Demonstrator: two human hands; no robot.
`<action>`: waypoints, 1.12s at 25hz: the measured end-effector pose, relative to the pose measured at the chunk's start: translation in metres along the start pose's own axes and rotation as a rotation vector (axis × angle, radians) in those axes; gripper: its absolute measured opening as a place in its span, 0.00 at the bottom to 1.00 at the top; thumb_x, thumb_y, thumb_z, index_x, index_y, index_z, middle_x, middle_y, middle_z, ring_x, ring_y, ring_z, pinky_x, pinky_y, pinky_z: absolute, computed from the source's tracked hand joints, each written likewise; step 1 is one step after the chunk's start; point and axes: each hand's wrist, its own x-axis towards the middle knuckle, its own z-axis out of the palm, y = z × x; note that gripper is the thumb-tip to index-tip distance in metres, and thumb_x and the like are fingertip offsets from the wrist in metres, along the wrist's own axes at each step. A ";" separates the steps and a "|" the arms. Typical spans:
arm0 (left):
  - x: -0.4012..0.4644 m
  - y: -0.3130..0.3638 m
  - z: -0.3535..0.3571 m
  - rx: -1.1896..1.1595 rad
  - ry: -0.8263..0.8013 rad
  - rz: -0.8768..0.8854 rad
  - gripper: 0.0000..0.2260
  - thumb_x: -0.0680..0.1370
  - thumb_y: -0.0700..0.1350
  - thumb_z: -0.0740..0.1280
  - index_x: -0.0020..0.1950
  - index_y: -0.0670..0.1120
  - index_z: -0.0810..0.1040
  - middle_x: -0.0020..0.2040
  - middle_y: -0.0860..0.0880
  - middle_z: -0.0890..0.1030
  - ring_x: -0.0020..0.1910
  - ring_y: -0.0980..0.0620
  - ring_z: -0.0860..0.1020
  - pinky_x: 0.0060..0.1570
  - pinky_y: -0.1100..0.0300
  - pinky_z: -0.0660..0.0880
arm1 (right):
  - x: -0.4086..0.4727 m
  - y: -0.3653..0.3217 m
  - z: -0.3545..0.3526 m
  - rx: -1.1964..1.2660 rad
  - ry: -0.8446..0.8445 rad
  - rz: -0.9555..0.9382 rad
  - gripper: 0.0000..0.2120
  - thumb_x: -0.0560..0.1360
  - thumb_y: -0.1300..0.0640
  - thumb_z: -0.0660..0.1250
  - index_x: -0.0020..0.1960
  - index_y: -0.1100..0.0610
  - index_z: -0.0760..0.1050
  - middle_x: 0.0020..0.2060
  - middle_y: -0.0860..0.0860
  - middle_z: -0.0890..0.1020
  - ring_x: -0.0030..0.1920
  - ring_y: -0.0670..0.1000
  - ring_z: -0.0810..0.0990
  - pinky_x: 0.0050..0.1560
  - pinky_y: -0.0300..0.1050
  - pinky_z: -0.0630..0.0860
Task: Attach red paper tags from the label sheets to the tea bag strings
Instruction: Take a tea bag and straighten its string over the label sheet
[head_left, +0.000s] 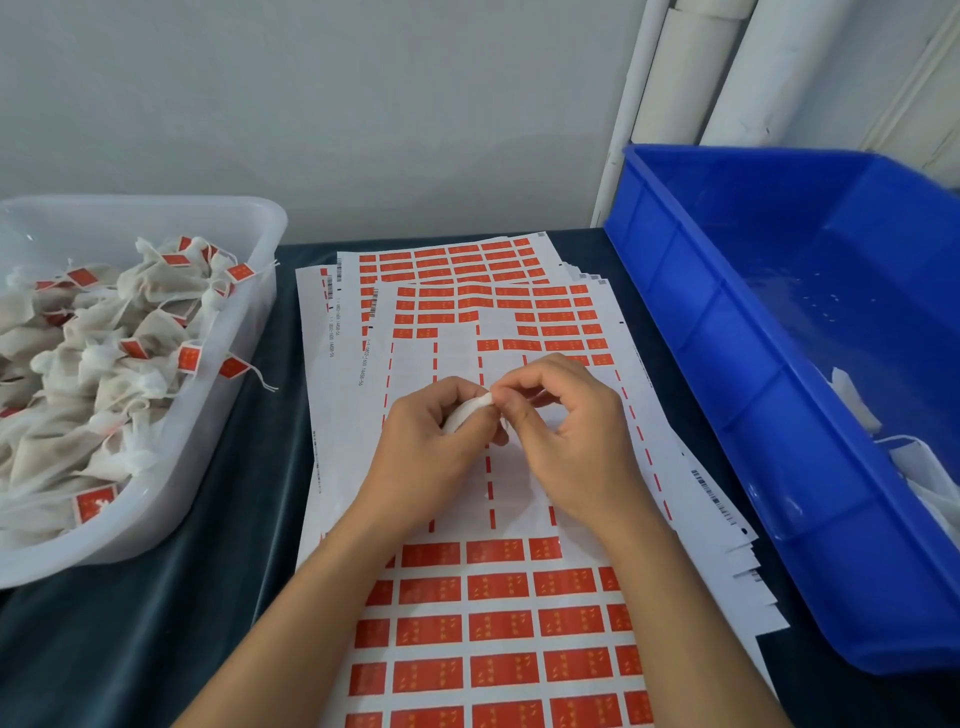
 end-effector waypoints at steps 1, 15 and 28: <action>0.000 0.001 -0.001 -0.012 -0.032 -0.005 0.09 0.83 0.46 0.68 0.45 0.50 0.85 0.40 0.54 0.86 0.42 0.53 0.83 0.43 0.66 0.79 | 0.000 0.000 0.000 0.004 0.012 0.004 0.02 0.81 0.54 0.70 0.52 0.51 0.82 0.49 0.41 0.82 0.54 0.44 0.79 0.55 0.36 0.77; 0.002 0.003 -0.008 -0.141 -0.041 -0.093 0.13 0.83 0.49 0.65 0.42 0.51 0.86 0.42 0.49 0.86 0.46 0.45 0.83 0.52 0.52 0.80 | -0.004 -0.002 0.002 0.013 0.047 -0.152 0.06 0.79 0.61 0.73 0.54 0.53 0.82 0.49 0.42 0.84 0.53 0.41 0.82 0.55 0.29 0.76; 0.002 -0.002 -0.005 -0.115 -0.015 -0.092 0.11 0.83 0.49 0.67 0.46 0.52 0.87 0.43 0.52 0.87 0.44 0.52 0.84 0.47 0.62 0.81 | -0.006 0.002 0.004 -0.146 0.053 -0.128 0.07 0.78 0.55 0.74 0.56 0.54 0.83 0.52 0.46 0.85 0.53 0.44 0.82 0.57 0.37 0.80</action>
